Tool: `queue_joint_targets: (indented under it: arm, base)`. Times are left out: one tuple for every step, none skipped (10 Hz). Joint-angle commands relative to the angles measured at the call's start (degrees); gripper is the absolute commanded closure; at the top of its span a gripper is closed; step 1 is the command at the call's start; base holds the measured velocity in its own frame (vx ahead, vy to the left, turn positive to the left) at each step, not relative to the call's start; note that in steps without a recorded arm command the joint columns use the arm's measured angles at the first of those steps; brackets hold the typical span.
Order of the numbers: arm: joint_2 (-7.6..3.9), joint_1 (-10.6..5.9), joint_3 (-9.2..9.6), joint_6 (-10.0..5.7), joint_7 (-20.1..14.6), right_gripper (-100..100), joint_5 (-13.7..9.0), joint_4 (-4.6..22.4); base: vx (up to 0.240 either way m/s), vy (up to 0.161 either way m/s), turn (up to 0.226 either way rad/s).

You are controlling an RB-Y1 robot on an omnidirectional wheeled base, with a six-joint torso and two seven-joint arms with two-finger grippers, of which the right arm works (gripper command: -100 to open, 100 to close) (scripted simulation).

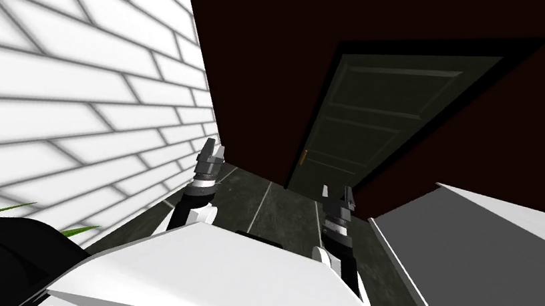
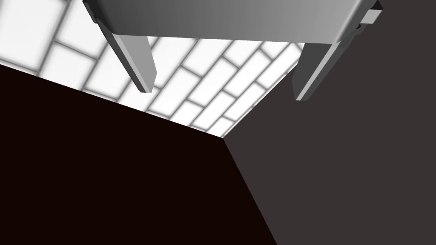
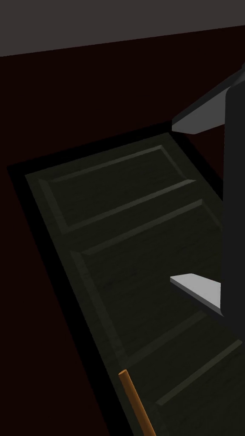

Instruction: Pull the door open

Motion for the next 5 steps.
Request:
queue_joint_targets:
  arm:
    - [-0.45, 0.07, 0.0, -1.1, -1.86, -100, -1.71, 1.9]
    - [-0.7, 0.2, 0.06, -1.7, -2.89, -100, -2.72, 2.94]
    - [-0.94, 0.32, 0.12, -2.3, -3.92, -100, -3.73, 3.99]
    - [-1.2, 0.45, 0.18, -2.94, -5.04, -100, -4.83, 5.12]
    - [-1.45, 0.59, 0.25, -3.6, -6.18, -100, -5.95, 6.27]
  base:
    - [0.097, -0.019, 0.18]
    - [0.092, -0.009, 0.141]
    - [0.089, -0.007, 0.136]
    - [0.094, -0.011, 0.162]
    - [0.105, -0.01, 0.165]
